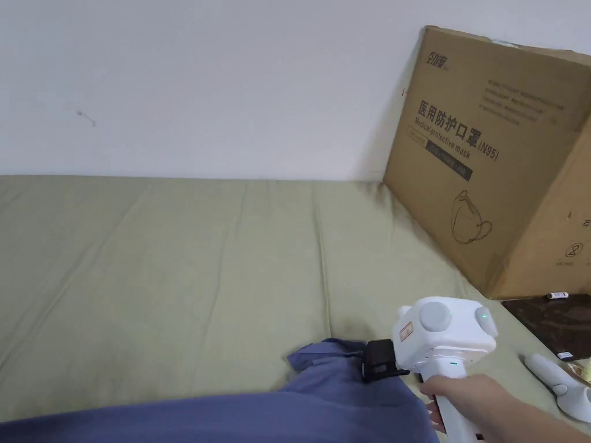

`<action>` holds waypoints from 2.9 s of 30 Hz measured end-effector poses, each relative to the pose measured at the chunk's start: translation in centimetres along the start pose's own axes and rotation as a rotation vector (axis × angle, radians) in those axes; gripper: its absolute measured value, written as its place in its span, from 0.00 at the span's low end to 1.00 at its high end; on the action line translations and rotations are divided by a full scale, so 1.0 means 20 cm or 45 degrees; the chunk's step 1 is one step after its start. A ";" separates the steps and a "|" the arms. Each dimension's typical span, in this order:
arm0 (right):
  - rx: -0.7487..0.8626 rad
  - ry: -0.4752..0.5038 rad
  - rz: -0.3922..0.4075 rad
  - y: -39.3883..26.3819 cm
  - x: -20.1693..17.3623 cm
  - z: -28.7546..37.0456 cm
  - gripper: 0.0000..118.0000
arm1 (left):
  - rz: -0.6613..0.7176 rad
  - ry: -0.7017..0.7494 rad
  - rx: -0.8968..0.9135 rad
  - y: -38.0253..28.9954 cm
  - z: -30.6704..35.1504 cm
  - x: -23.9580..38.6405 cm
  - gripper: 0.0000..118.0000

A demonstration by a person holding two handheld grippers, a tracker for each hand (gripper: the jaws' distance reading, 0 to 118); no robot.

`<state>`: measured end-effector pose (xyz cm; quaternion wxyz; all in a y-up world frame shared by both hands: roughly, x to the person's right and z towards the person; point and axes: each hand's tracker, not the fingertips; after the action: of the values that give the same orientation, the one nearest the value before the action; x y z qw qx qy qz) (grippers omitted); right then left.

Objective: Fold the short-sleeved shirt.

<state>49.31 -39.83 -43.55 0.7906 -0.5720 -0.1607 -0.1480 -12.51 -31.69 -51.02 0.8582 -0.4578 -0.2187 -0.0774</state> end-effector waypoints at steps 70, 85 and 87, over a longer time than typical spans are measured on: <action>1.139 0.026 -0.057 0.55 -0.20 1.57 0.00 | 0.197 0.038 0.675 1.17 0.53 0.10 0.00; 0.290 0.129 -0.006 -1.37 0.46 0.49 0.00 | 0.234 -0.130 -0.022 -0.88 0.14 0.17 0.00; 0.212 0.126 0.070 -1.52 0.47 0.57 0.00 | 0.219 -0.091 -0.057 -0.97 0.21 0.17 0.00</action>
<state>44.23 -38.64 -10.19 0.8460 -0.5007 -0.1176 -0.1404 -17.34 -39.00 -32.86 0.8429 -0.4965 -0.2072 0.0080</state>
